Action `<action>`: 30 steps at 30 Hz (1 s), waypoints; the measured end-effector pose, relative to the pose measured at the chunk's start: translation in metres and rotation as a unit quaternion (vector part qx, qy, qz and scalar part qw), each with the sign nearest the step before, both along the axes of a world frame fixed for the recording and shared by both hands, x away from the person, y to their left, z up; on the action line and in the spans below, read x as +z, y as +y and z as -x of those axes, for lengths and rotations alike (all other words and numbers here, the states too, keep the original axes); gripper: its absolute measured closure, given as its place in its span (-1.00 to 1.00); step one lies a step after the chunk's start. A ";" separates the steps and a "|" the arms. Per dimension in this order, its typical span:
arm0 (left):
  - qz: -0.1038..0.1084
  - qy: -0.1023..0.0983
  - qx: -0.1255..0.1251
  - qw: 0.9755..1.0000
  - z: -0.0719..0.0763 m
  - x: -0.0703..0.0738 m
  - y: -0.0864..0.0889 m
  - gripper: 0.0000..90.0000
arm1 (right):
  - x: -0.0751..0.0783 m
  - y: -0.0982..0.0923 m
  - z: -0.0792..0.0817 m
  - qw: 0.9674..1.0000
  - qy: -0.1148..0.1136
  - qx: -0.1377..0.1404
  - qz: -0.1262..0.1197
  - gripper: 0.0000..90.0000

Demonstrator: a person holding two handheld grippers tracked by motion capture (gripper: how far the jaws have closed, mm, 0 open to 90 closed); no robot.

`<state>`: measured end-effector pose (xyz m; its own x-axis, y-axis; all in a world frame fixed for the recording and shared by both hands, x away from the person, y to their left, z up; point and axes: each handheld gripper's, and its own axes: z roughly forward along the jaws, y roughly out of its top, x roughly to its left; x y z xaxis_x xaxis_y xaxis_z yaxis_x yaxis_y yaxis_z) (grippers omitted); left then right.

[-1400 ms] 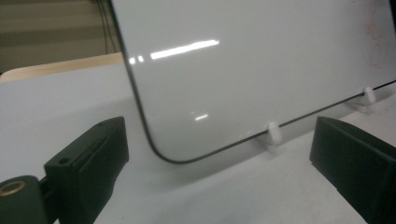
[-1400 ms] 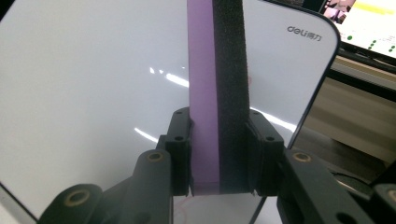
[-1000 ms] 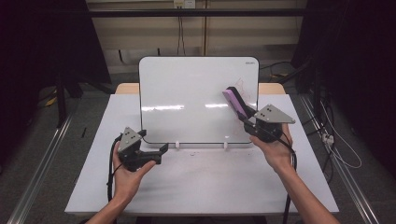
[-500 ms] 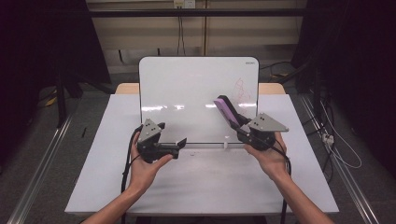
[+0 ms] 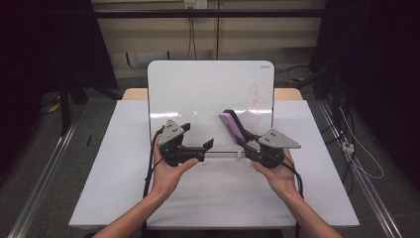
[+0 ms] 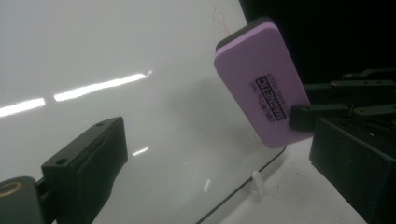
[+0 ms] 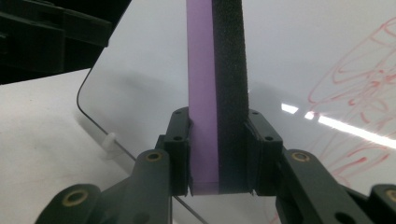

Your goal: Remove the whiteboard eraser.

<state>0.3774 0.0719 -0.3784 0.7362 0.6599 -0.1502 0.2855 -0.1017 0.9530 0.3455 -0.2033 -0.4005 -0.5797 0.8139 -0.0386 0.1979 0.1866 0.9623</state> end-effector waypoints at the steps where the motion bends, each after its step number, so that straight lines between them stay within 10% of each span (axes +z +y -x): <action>1: 0.000 0.000 0.000 1.000 0.000 0.000 0.000 -0.91 | -0.001 0.001 0.000 1.000 0.001 0.001 -0.004 0.47; 16: 0.038 0.012 0.002 0.999 -0.002 -0.003 -0.016 -0.91 | -0.018 0.012 0.006 0.998 0.022 0.001 -0.052 0.47; 30: 0.118 0.041 0.024 0.992 -0.003 -0.008 -0.021 -0.75 | -0.024 0.027 0.009 0.998 0.018 0.000 -0.066 0.47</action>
